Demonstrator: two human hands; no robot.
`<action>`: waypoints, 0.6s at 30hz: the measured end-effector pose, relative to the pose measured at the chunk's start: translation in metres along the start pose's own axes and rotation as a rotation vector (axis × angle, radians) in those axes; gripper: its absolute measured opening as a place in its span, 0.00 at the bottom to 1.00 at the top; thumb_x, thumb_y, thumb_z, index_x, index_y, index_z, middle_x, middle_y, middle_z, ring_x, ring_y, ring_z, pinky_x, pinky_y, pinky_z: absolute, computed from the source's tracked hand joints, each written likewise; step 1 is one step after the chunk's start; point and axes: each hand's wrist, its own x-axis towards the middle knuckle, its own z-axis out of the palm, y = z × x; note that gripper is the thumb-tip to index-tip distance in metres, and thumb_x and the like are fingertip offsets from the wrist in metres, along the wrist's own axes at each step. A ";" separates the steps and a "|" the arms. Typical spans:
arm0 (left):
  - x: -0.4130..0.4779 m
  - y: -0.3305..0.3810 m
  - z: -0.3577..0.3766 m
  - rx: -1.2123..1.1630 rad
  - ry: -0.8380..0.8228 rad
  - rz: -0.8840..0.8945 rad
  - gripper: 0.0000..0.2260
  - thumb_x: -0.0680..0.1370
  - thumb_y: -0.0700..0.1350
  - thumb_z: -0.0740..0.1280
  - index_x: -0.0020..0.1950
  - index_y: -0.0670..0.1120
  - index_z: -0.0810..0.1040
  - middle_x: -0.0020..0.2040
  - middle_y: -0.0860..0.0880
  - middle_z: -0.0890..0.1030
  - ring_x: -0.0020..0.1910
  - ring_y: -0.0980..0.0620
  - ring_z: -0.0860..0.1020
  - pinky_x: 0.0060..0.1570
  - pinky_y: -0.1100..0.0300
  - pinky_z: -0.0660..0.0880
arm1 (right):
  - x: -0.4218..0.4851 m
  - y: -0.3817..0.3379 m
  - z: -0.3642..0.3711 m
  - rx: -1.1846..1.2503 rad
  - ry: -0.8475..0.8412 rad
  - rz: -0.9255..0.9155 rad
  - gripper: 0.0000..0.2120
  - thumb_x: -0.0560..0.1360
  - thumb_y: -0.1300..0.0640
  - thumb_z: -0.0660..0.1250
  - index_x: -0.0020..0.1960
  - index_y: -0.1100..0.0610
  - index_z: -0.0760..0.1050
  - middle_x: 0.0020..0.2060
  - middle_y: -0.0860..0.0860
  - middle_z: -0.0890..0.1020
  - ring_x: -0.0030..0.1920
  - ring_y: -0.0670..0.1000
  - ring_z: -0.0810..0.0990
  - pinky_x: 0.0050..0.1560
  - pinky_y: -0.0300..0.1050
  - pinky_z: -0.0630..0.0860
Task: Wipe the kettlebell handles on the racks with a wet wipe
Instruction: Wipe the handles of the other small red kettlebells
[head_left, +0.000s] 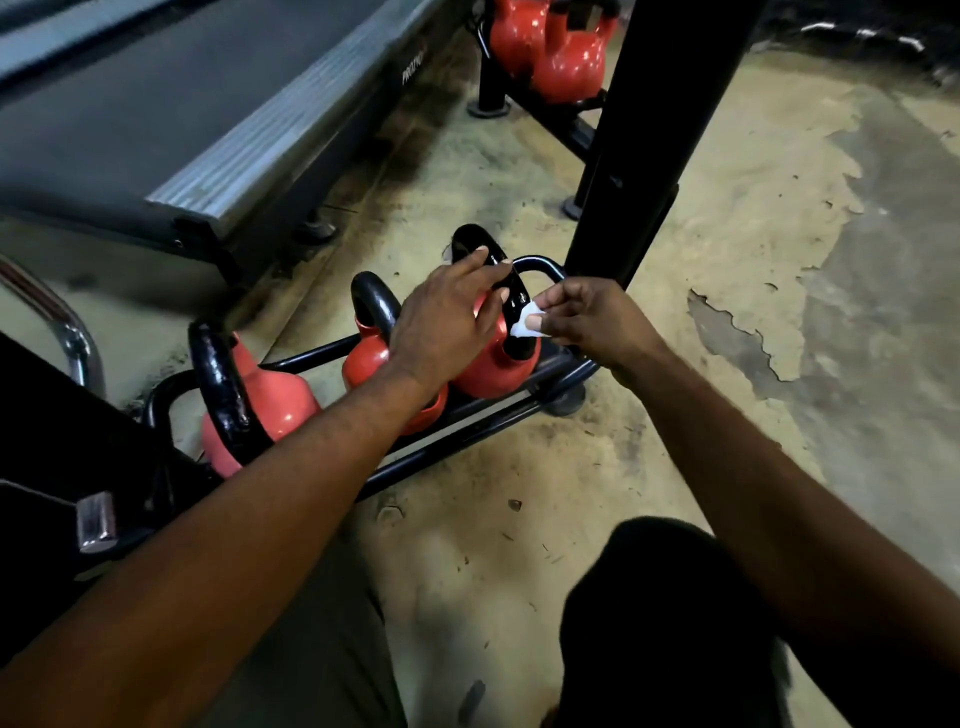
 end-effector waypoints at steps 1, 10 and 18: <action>-0.003 -0.001 0.004 -0.005 0.003 0.005 0.16 0.82 0.52 0.62 0.69 0.53 0.75 0.72 0.48 0.73 0.67 0.48 0.74 0.62 0.52 0.72 | 0.002 0.008 0.001 0.004 0.003 0.006 0.05 0.72 0.68 0.74 0.47 0.63 0.80 0.32 0.46 0.85 0.34 0.40 0.83 0.36 0.31 0.75; -0.009 -0.016 0.018 -0.049 -0.323 -0.262 0.19 0.78 0.42 0.65 0.69 0.50 0.76 0.70 0.47 0.76 0.68 0.46 0.72 0.70 0.52 0.66 | 0.001 0.025 0.005 0.114 0.058 0.231 0.05 0.72 0.64 0.75 0.40 0.59 0.81 0.32 0.49 0.83 0.29 0.39 0.78 0.33 0.33 0.72; 0.018 0.086 -0.086 -0.243 -0.446 -0.610 0.17 0.77 0.46 0.61 0.65 0.46 0.78 0.62 0.45 0.81 0.61 0.46 0.78 0.64 0.51 0.73 | -0.075 -0.098 -0.054 0.324 0.160 0.342 0.08 0.72 0.61 0.76 0.45 0.65 0.81 0.41 0.59 0.86 0.41 0.50 0.82 0.43 0.43 0.76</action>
